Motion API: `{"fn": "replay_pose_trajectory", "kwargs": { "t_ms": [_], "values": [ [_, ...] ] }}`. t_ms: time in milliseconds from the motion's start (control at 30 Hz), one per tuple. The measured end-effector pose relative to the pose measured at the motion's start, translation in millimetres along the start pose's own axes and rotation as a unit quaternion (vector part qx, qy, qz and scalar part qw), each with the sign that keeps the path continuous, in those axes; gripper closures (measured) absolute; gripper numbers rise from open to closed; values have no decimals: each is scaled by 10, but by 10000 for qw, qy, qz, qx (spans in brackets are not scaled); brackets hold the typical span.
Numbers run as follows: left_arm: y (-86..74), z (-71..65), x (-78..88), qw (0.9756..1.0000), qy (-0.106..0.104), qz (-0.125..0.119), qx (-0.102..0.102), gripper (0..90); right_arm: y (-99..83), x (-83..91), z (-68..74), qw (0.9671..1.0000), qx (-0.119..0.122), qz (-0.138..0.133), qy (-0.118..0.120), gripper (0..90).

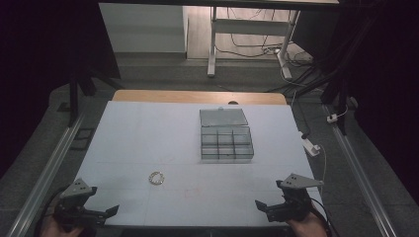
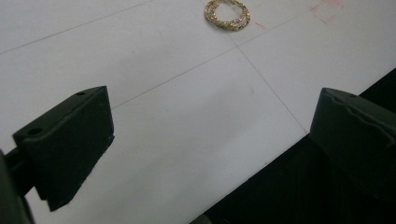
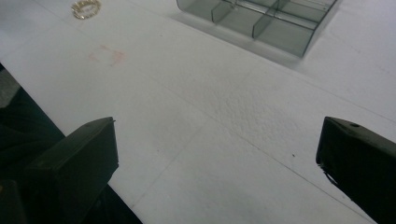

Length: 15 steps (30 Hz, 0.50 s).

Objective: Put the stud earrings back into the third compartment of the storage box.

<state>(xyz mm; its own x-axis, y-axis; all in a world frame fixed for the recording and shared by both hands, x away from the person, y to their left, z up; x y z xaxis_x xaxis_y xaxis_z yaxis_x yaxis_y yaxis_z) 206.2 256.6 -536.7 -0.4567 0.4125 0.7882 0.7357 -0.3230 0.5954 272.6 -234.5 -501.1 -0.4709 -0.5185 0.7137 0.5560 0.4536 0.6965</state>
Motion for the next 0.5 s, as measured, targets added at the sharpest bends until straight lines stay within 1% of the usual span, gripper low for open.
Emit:
{"fn": "replay_pose_trajectory", "kwargs": {
  "t_ms": [167, 200, 233, 300, 333, 367, 400, 433, 500],
  "values": [
    [1, -4, -1, 10000, -26, 1, -26, 0, 21, -29, 13, 10000, 43, -11, 28, 0],
    [2, -3, -3, 10000, -34, 7, -17, 0, 38, -50, 35, 9999, 121, 7, 39, 0],
    [2, -1, -4, 10000, -30, 10, -8, 0, 48, -58, 48, 9999, 149, 7, 80, 0],
    [2, 0, -4, 10000, -39, 9, -3, 0, 64, -71, 61, 9998, 195, -31, 72, 0],
    [2, 2, -3, 10000, -47, 6, -12, 0, 80, -87, 76, 9996, 246, -46, 100, 0],
    [2, 2, -2, 10000, -49, -1, -10, 0, 110, -134, 111, 9993, 338, -43, 180, 0],
    [2, 3, -1, 10000, -52, -4, -9, 0, 110, -134, 111, 9993, 338, -43, 180, 0],
    [2, 3, -1, 10000, -49, -7, -7, 0, 134, -177, 144, 9989, 409, -22, 235, 0],
    [1, 4, 0, 10000, -53, -7, -6, 0, 157, -212, 175, 9984, 477, -8, 287, 0]
  ]
}}
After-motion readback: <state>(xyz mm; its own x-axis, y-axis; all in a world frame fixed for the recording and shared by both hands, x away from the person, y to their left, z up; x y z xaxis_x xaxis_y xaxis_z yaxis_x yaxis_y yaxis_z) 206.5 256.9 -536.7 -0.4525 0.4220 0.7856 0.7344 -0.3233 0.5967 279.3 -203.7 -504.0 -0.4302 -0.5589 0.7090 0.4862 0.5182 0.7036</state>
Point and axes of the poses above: each handheld gripper's, and its own axes: x roughly backward along the jaws, y roughly out of its top, z roughly to its left, the point moved 7 cm from there along -x, roughly forward along the jaws, and after that the axes turned 4 degrees about z, right-handed, at the moved point
